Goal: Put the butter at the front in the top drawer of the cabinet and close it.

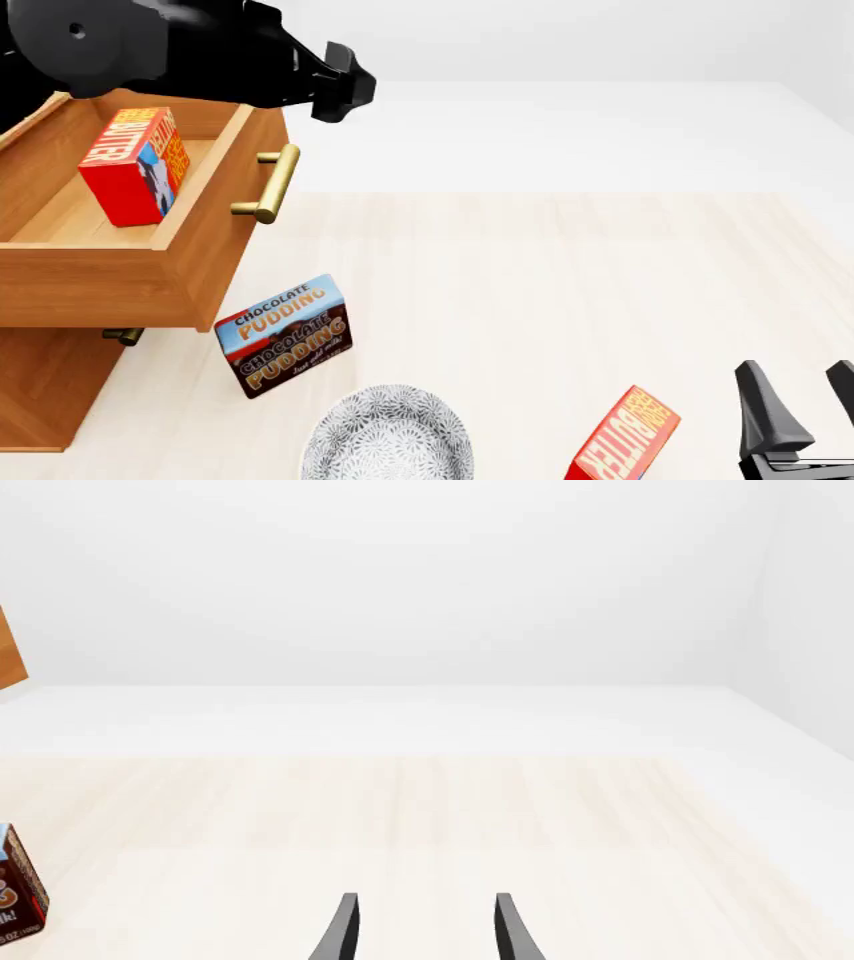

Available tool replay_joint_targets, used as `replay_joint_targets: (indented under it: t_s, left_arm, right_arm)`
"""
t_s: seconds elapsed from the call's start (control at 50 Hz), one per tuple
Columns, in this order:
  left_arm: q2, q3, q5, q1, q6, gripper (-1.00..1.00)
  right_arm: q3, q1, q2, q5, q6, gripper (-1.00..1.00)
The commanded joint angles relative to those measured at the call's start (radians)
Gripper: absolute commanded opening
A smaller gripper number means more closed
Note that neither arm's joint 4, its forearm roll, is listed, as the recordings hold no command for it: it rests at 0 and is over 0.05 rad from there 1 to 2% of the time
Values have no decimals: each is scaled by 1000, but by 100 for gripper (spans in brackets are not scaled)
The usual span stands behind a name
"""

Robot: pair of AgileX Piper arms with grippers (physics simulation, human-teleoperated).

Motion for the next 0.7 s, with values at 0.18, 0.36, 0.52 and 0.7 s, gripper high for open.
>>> replay_joint_targets:
  t_s: [0.18,0.36,0.52,0.7]
  left_arm:
    - [167,17,-187,-52,-55,100]
    - [274,19,-261,-73,-87,100]
    - [320,45,-310,-68,-108,100]
    - [352,65,-332,-70,-130,100]
  right_arm:
    - [0,0,-1,1,0,100]
    - [0,0,-1,1,0,100]
    - [0,0,-1,1,0,100]
    - [0,0,-1,1,0,100]
